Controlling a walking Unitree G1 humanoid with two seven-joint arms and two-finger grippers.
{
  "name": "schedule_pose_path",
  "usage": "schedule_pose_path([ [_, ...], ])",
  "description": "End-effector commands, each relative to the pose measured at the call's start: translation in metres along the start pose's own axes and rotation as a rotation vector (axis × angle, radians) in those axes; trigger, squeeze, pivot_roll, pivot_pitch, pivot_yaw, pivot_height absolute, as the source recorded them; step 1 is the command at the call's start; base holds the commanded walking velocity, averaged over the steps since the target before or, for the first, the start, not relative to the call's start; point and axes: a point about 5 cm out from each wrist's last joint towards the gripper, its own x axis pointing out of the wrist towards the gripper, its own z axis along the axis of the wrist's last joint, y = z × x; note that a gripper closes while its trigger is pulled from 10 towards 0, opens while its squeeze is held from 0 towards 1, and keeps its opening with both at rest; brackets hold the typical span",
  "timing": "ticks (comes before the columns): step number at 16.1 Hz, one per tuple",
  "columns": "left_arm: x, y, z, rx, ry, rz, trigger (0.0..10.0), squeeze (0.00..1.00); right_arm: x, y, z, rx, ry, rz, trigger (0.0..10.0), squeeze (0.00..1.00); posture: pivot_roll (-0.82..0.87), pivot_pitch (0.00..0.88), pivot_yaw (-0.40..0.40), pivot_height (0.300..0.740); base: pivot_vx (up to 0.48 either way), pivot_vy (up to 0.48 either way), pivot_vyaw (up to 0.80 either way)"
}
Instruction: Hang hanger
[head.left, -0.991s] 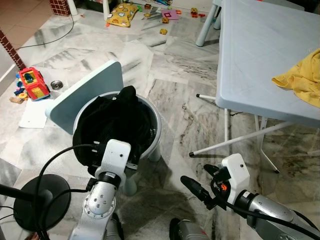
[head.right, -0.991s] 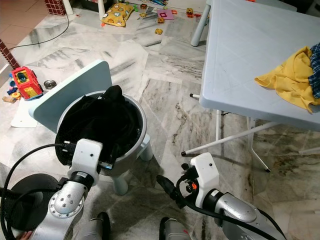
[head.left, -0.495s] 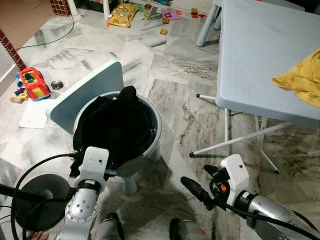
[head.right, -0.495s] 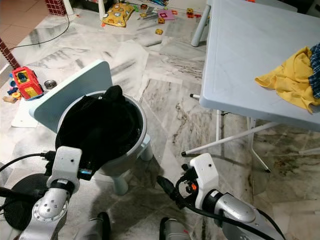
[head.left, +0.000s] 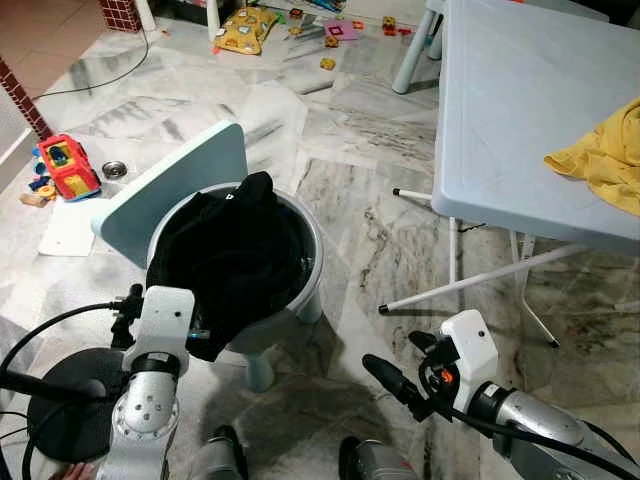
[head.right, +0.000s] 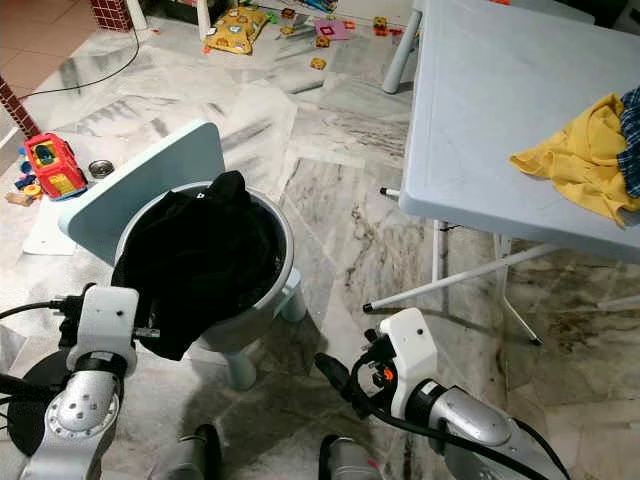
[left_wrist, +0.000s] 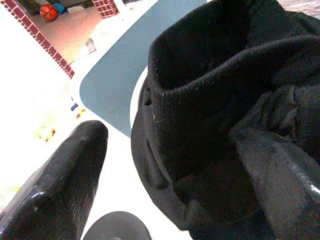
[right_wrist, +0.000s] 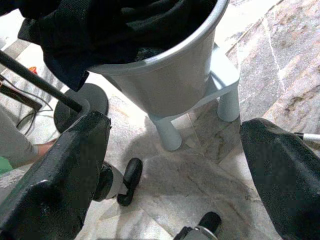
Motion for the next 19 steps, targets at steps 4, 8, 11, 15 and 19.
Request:
schedule_pose_path([
  [4,0.018,-0.002,-0.006,0.028,0.016,-0.03,10.0,0.0,-0.001,0.001,-0.006,0.005,0.021,0.003,10.0,0.0,-0.15,0.206,-0.078,0.74,0.0,0.0,0.0],
  [8,0.041,0.0,-0.014,0.043,0.032,-0.036,10.0,0.0,-0.003,0.0,-0.006,0.002,0.023,-0.005,10.0,0.0,-0.16,0.208,-0.075,0.74,0.0,0.0,0.0],
  [11,0.061,-0.005,-0.013,0.003,0.016,-0.08,0.0,0.0,-0.005,0.001,-0.006,0.002,0.021,-0.015,10.0,0.0,-0.18,0.206,-0.07,0.74,0.0,0.0,0.0],
  [15,0.07,-0.014,-0.009,0.034,-0.026,-0.138,0.0,0.0,-0.007,-0.001,-0.005,0.0,0.019,-0.027,10.0,0.0,-0.19,0.205,-0.065,0.74,0.0,0.0,0.0],
  [19,0.068,-0.019,-0.011,0.064,-0.051,-0.176,0.0,0.0,-0.005,0.0,-0.006,0.002,0.015,-0.032,10.0,0.0,-0.18,0.206,-0.061,0.74,0.0,0.0,0.0],
])
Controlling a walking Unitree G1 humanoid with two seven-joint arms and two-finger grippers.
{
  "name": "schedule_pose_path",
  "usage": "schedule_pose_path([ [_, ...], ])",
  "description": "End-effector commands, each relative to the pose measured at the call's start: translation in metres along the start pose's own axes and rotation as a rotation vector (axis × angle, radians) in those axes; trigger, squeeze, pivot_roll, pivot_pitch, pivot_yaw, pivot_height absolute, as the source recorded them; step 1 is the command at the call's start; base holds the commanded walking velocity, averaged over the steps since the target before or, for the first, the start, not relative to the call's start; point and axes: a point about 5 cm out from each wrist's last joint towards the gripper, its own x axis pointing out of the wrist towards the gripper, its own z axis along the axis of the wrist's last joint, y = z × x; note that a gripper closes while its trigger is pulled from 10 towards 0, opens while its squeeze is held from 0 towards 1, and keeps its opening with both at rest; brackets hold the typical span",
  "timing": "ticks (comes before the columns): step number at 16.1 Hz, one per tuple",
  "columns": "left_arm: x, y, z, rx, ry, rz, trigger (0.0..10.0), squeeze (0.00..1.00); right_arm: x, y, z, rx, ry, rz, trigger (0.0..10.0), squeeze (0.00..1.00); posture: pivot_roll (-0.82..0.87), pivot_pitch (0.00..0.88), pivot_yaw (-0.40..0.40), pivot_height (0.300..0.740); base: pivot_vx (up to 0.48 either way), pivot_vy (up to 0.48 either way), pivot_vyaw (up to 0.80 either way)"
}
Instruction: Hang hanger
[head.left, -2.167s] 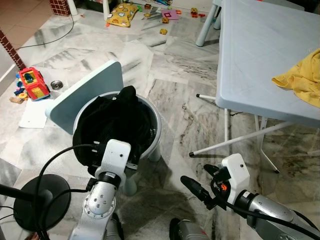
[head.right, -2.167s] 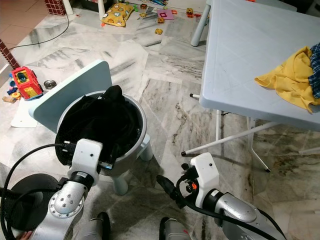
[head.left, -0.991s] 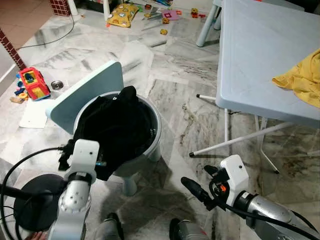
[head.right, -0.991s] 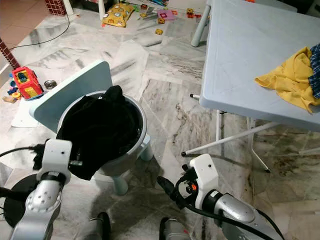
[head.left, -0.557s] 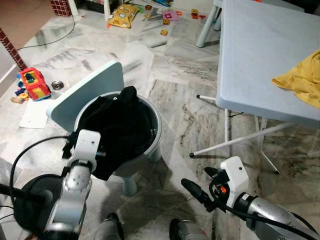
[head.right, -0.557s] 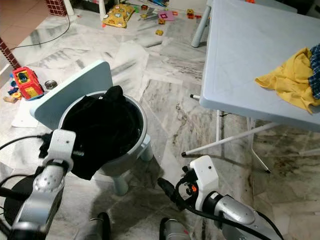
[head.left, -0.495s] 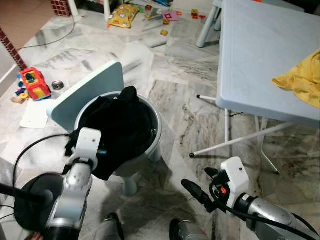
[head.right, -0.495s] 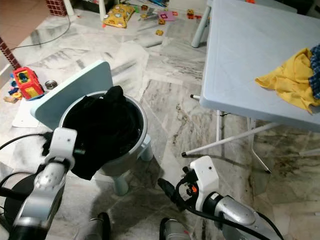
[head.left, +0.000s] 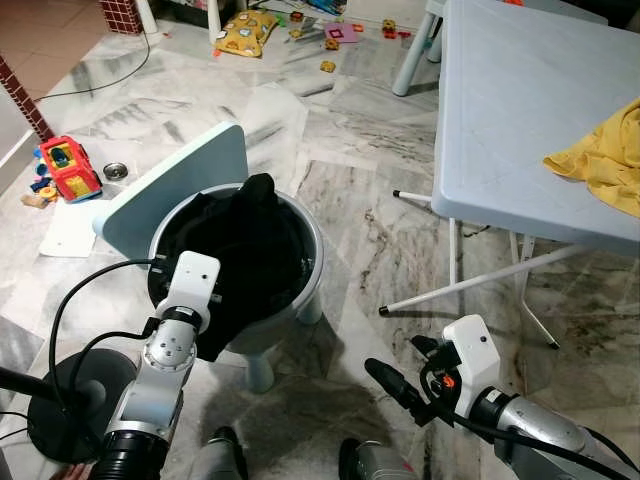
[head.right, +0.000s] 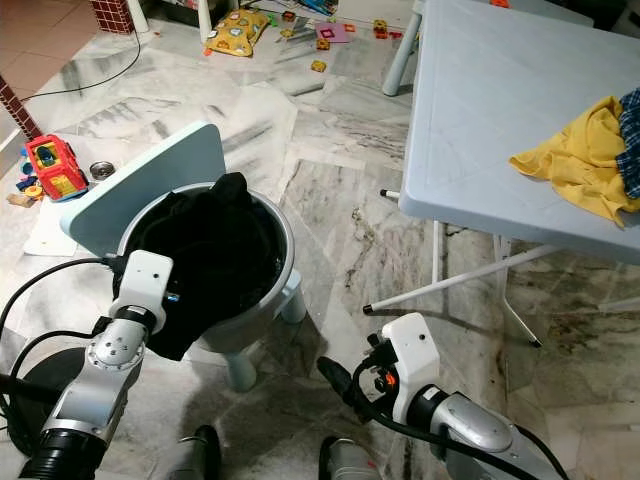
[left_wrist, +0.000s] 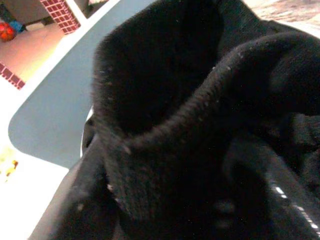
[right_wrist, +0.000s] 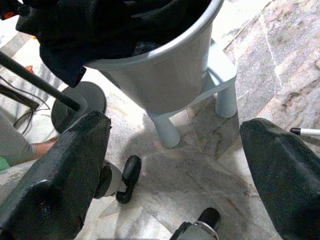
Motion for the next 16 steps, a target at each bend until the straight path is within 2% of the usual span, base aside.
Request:
schedule_pose_path([
  [1,-0.004,-0.002,-0.004,0.028,-0.008,-0.019,0.0,0.0,-0.002,0.0,-0.001,-0.008,0.005,-0.011,10.0,0.0,-0.18,0.205,-0.061,0.74,0.0,0.0,0.0],
  [4,-0.012,0.001,-0.004,0.029,-0.042,-0.007,0.0,0.0,0.0,-0.001,0.0,-0.009,0.0,-0.011,10.0,0.0,-0.18,0.199,-0.059,0.74,0.0,0.0,0.0],
  [8,-0.015,0.005,0.002,0.031,-0.11,-0.003,0.0,0.0,0.005,-0.002,0.001,-0.011,-0.009,-0.011,10.0,0.0,-0.17,0.182,-0.055,0.74,0.0,0.0,0.0],
  [12,-0.009,0.005,0.006,0.026,-0.145,-0.027,0.0,0.0,0.013,-0.004,0.006,-0.016,-0.033,-0.016,10.0,0.0,-0.16,0.151,-0.044,0.74,0.0,0.0,0.0],
  [16,0.0,0.009,0.002,0.009,-0.132,-0.026,0.0,0.0,0.019,-0.006,0.009,-0.026,-0.05,-0.019,10.0,0.0,-0.16,0.124,-0.036,0.74,0.0,0.0,0.0],
])
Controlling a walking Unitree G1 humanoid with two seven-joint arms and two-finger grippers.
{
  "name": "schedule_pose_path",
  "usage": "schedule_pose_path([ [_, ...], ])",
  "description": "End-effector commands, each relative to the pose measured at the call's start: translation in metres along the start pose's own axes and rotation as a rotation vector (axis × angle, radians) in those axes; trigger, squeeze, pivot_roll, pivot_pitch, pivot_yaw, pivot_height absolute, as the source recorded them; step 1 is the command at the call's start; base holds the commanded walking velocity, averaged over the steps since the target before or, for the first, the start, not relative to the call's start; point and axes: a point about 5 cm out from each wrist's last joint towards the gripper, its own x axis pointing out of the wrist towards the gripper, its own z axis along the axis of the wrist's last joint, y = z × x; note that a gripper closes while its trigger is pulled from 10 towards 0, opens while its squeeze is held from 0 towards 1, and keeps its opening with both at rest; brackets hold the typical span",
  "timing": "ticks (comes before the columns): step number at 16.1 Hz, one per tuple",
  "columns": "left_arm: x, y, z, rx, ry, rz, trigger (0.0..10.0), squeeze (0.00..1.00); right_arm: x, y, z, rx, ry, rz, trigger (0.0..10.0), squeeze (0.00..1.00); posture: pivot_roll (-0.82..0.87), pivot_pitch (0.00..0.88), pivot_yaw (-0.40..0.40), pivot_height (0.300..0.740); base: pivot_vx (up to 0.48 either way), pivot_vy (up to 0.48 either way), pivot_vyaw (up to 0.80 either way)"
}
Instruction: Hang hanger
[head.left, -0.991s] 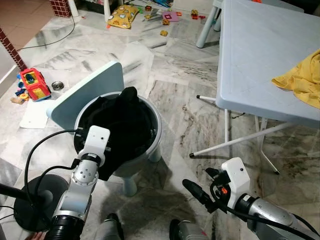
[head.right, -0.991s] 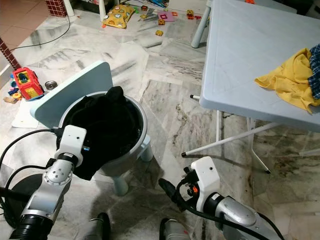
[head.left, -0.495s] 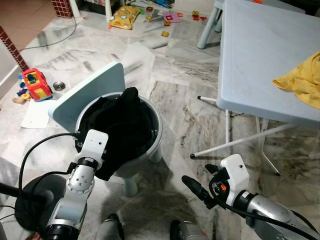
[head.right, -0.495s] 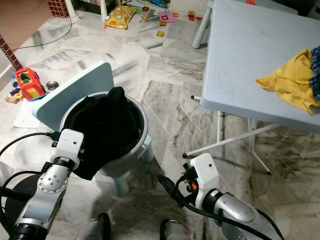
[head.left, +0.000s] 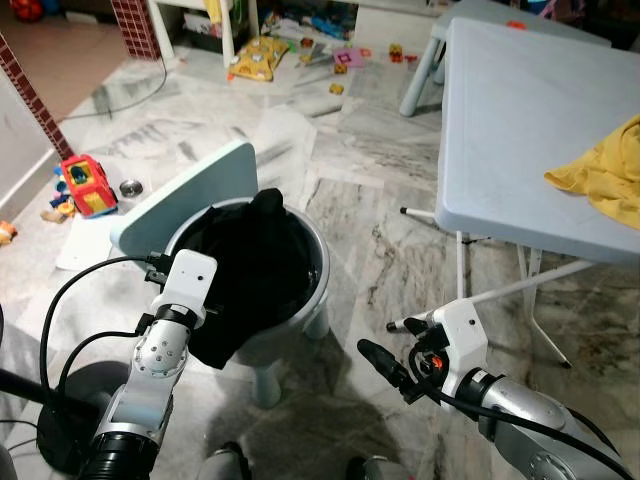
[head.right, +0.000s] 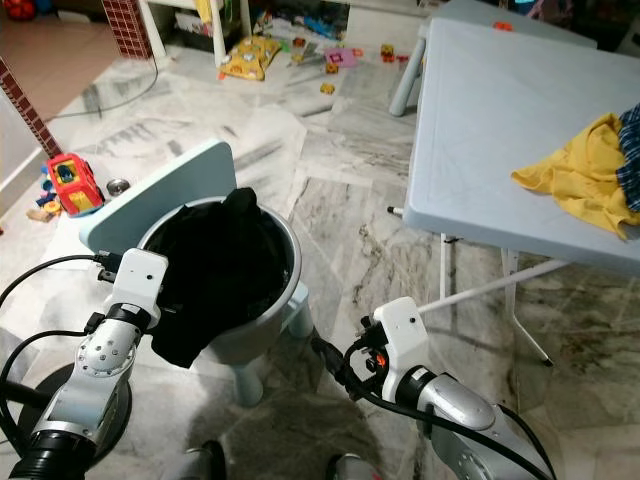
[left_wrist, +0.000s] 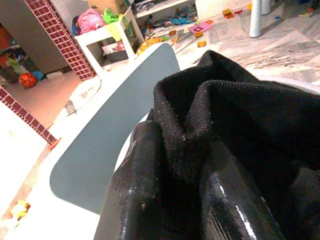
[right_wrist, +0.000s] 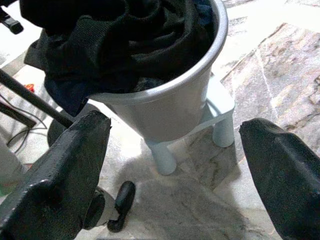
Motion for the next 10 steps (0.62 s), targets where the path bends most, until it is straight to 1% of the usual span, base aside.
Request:
schedule_pose_path([
  [1,0.002,0.002,0.001,-0.007,-0.007,-0.006,0.0,0.0,0.001,-0.003,0.0,-0.006,-0.003,-0.011,10.0,0.0,-0.16,0.118,-0.034,0.74,0.0,0.0,0.0],
  [3,0.006,0.003,0.02,-0.049,-0.088,-0.013,0.0,0.0,0.006,-0.008,0.005,-0.019,-0.023,-0.021,10.0,0.0,-0.15,0.089,-0.032,0.74,0.0,0.0,0.0],
  [4,0.007,0.002,0.034,-0.058,-0.15,-0.042,0.0,0.0,0.012,-0.01,0.008,-0.025,-0.037,-0.019,10.0,0.0,-0.14,0.067,-0.032,0.74,0.0,0.0,0.0],
  [5,0.006,0.001,0.042,-0.06,-0.186,-0.063,0.0,0.0,0.016,-0.01,0.01,-0.028,-0.047,-0.014,10.0,0.0,-0.13,0.059,-0.032,0.74,0.0,0.0,0.0],
  [7,0.0,0.0,0.054,-0.054,-0.241,-0.103,0.0,0.0,0.024,-0.009,0.013,-0.037,-0.061,-0.006,10.0,0.0,-0.12,0.04,-0.033,0.74,0.0,0.0,0.0],
  [9,-0.005,-0.002,0.059,-0.044,-0.27,-0.124,0.0,0.0,0.027,-0.012,0.015,-0.044,-0.076,-0.016,10.0,0.0,-0.11,0.021,-0.036,0.74,0.0,0.0,0.0],
  [10,-0.012,-0.005,0.062,-0.014,-0.3,-0.137,0.0,0.0,0.029,-0.019,0.02,-0.045,-0.107,-0.058,10.0,0.0,-0.11,0.0,-0.038,0.74,0.0,0.0,0.0],
])
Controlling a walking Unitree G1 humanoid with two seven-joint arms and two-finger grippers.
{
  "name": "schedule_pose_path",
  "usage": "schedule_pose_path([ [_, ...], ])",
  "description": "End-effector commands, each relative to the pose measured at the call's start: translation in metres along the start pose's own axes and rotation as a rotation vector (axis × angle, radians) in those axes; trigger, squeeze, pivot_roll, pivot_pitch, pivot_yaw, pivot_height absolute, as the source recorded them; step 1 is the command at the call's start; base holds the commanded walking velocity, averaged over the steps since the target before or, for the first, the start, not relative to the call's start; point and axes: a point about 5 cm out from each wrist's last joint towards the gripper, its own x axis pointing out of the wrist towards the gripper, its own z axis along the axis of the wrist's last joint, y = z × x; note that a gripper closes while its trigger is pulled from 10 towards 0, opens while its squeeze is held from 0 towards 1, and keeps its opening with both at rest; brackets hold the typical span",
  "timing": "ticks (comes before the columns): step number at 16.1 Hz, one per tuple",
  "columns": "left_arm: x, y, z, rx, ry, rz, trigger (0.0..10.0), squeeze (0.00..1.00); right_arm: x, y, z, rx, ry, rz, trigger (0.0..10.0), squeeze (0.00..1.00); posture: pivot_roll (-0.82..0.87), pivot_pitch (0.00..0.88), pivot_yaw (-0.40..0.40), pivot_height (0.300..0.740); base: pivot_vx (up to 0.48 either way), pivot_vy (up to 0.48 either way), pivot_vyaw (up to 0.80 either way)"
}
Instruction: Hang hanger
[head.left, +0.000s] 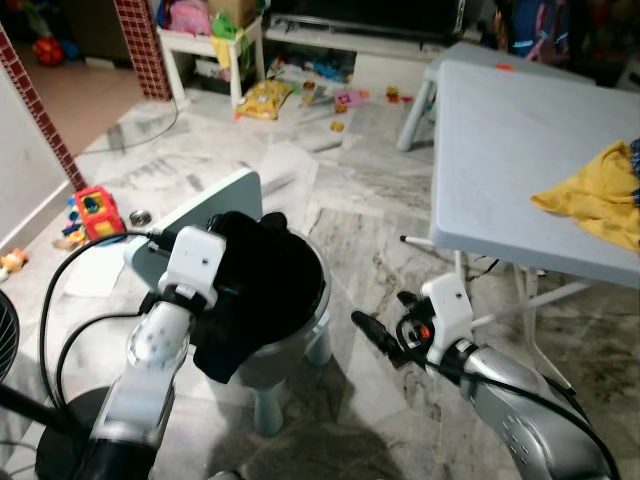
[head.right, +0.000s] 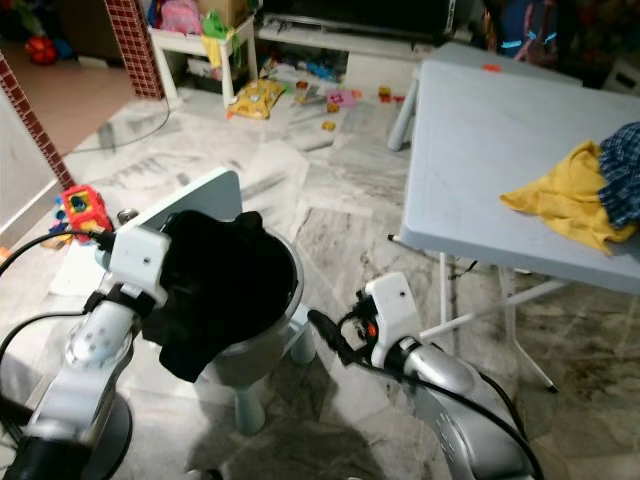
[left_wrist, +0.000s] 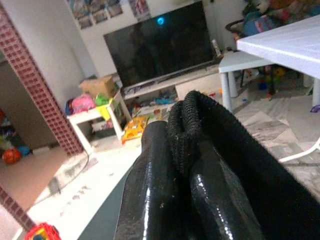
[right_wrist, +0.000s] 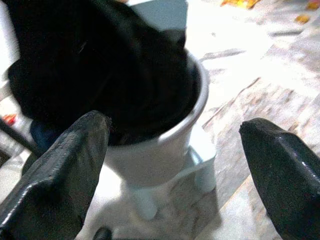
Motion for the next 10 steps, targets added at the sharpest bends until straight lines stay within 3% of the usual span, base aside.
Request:
schedule_pose_path([
  [1,0.0,-0.002,0.012,0.033,-0.054,-0.025,0.0,0.0,0.001,-0.008,0.006,-0.012,-0.036,-0.049,10.0,0.0,-0.11,0.0,-0.036,0.74,0.0,0.0,0.0],
  [5,-0.003,0.0,0.042,-0.02,-0.111,0.046,0.0,0.0,0.01,-0.047,0.024,0.045,-0.172,-0.348,10.0,0.0,-0.09,0.0,-0.012,0.74,0.0,0.0,0.0],
  [8,0.004,0.018,0.061,0.001,-0.181,0.191,0.0,0.0,0.012,-0.06,0.025,0.109,-0.217,-0.446,10.0,0.0,-0.1,0.0,-0.01,0.74,0.0,0.0,0.0],
  [10,0.009,0.017,0.064,0.041,-0.183,0.219,0.0,0.0,0.012,-0.062,0.023,0.104,-0.224,-0.475,10.0,0.0,-0.1,0.0,-0.01,0.74,0.0,0.0,0.0],
])
